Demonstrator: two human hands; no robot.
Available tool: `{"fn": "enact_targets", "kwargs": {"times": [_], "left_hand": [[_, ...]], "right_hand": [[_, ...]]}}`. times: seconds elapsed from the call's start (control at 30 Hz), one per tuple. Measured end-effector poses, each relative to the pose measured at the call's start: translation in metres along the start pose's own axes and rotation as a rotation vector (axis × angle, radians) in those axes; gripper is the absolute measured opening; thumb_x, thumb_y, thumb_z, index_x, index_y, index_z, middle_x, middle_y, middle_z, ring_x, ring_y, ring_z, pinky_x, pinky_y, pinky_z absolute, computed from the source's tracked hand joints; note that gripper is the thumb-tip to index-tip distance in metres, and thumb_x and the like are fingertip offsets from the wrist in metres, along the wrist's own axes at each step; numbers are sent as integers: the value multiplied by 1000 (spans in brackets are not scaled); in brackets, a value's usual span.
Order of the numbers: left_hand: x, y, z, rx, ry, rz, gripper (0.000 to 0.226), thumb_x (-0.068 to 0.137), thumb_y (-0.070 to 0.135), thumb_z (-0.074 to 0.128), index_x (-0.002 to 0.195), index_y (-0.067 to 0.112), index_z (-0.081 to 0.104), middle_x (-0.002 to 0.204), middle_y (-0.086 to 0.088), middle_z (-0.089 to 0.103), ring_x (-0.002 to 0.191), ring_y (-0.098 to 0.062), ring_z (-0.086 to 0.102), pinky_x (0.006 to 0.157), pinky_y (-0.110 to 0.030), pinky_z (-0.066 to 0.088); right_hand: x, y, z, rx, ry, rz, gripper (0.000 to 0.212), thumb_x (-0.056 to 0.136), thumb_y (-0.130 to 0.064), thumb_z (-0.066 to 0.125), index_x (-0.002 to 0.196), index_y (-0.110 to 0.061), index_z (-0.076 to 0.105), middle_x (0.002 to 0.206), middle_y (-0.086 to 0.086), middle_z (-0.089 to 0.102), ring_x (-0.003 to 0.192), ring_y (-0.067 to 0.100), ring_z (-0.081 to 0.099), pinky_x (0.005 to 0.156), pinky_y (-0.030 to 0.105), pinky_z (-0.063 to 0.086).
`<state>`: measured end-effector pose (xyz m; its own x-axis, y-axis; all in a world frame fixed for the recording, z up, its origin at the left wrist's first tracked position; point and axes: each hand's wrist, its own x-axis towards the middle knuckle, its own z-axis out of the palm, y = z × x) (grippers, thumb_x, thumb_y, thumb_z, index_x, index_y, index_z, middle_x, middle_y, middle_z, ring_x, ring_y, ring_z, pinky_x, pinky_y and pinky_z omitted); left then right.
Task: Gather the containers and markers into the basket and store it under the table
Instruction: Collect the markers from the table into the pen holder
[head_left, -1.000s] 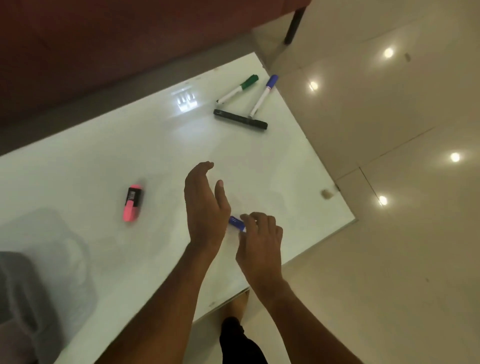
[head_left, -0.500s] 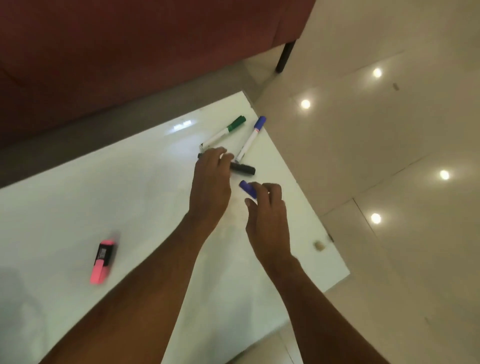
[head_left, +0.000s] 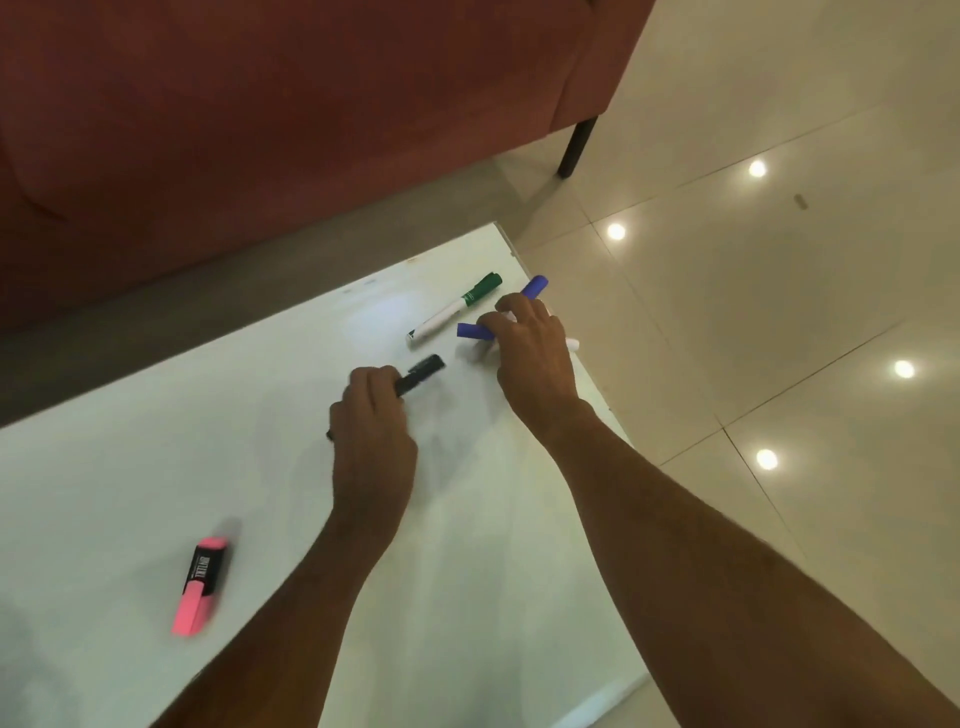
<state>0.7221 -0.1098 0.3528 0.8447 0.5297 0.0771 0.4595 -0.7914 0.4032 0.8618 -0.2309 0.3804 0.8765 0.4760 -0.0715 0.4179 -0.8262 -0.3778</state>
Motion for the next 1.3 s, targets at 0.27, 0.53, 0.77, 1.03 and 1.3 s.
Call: {"fn": "enact_targets", "kwargs": {"times": [0.27,0.53,0.77,1.03,1.3], "left_hand": [[66,34,-1,-214,36,-164,32,98,20,64,127,10,53,126,-9,57,117,-29,59,100,-43,52],[105,69,35,125,-139,81,41,101,42,57,125,10,55,123,-10,61,114,-28,55,94,-41,45],[67,67,18,-80,-212,-76,31,100,15,60,129,8,53,130,-13,59,122,-29,57,102,-41,50],[-15,30,-48,-564,-156,-458,31,97,11,63,128,11,55,126,-9,70,109,-24,71,102,-40,55],[-95,-58,-141,-780,50,-540,24,96,12,66,120,10,65,110,-5,75,104,-25,71,101,-49,55]], "right_hand": [[-32,0,14,-20,199,115,46,77,19,63,114,-8,70,102,13,63,92,33,55,82,44,49],[-69,-11,17,31,233,375,23,92,1,67,114,-7,67,99,11,66,82,25,46,71,39,37],[-81,-19,4,629,165,679,8,107,-17,49,115,-17,49,113,5,65,93,26,66,84,37,55],[-104,-63,5,1303,143,856,25,101,-4,58,124,-13,56,92,7,68,77,22,73,80,35,64],[-158,-173,3,1396,-53,541,29,103,-4,58,132,-7,55,100,6,73,88,21,78,79,23,62]]}}
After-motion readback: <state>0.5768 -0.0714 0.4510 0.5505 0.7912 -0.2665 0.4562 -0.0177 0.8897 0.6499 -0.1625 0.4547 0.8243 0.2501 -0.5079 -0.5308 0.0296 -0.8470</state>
